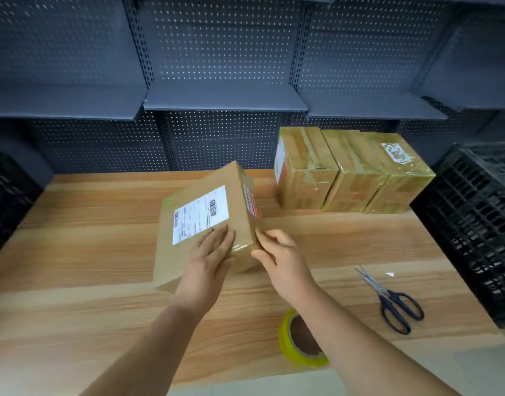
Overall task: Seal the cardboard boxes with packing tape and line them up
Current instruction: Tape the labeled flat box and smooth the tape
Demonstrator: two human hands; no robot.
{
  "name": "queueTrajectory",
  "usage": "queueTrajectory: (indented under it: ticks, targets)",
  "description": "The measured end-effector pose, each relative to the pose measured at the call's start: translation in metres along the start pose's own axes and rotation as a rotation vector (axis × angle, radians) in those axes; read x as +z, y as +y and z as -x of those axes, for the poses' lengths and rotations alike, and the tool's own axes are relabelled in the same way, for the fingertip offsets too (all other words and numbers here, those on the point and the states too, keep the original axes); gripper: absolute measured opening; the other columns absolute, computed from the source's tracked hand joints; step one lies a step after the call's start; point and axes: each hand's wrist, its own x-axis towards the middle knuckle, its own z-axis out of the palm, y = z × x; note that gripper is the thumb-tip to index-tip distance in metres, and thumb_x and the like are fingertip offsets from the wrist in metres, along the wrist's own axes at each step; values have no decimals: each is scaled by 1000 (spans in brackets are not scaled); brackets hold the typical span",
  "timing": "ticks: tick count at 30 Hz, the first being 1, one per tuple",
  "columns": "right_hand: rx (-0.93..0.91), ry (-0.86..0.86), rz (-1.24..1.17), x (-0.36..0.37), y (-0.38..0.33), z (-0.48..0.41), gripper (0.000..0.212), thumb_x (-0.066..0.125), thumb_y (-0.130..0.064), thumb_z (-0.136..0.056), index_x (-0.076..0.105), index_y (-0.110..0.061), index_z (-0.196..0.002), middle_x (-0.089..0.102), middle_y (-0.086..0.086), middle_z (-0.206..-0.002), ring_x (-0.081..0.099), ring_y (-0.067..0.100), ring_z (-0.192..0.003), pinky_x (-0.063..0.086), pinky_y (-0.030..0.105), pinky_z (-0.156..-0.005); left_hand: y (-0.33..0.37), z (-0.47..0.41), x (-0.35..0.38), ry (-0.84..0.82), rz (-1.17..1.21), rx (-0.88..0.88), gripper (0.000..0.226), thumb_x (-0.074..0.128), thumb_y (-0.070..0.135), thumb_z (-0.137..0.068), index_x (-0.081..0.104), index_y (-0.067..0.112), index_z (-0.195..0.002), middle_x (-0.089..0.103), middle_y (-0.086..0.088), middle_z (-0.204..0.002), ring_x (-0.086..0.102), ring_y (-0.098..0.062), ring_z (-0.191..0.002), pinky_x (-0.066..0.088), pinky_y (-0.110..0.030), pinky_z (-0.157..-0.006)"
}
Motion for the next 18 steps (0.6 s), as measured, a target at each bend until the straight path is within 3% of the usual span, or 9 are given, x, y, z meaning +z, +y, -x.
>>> queueTrajectory:
  ticks: [4, 8, 11, 13, 16, 18]
  targets:
    - [-136, 108, -26, -32, -32, -21, 45, 53, -43, -92, 61, -25, -133, 45, -14, -124, 46, 13, -122, 34, 24, -109, 46, -19, -23, 136, 242, -134, 51, 67, 8, -90, 53, 14, -138, 46, 6, -147, 40, -3, -136, 30, -19, -113]
    - [-225, 31, 86, -48, -52, -33, 39, 69, -29, -89, 66, -26, -127, 53, -11, -123, 37, -3, -118, 27, 15, -109, 60, -13, -38, 124, 473, -324, 60, 68, 5, -88, 48, 38, -135, 57, 14, -134, 50, 6, -124, 45, -22, -102]
    - [-241, -70, 84, -42, -58, -25, 41, 78, -26, -81, 70, -21, -122, 58, -4, -121, 32, -20, -113, 30, 14, -109, 57, 3, -55, 2, 367, -322, 72, 64, 13, -93, 34, 59, -139, 58, 29, -121, 58, 7, -109, 46, -10, -89]
    - [-256, -140, 83, -38, -66, -22, 41, 77, -20, -82, 69, -18, -123, 57, -3, -123, 28, -25, -113, 23, 6, -109, 59, 11, -72, -62, 204, -332, 63, 60, 32, -94, 27, 61, -140, 54, 32, -114, 60, 1, -98, 42, -5, -81]
    - [-212, -238, 108, -37, -82, -19, 40, 69, -14, -90, 65, -23, -128, 46, -6, -129, 32, -25, -110, 17, 1, -107, 58, 14, -86, -36, 53, -296, 46, 51, 38, -98, 41, 41, -143, 45, 19, -141, 60, -13, -116, 47, -20, -89]
    - [-191, -272, 108, -38, -88, -18, 39, 64, -13, -93, 63, -28, -129, 40, -5, -130, 40, -19, -109, 23, 5, -109, 63, 13, -93, -12, -35, -241, 39, 50, 34, -100, 49, 40, -138, 52, 6, -142, 67, -23, -106, 57, -34, -80]
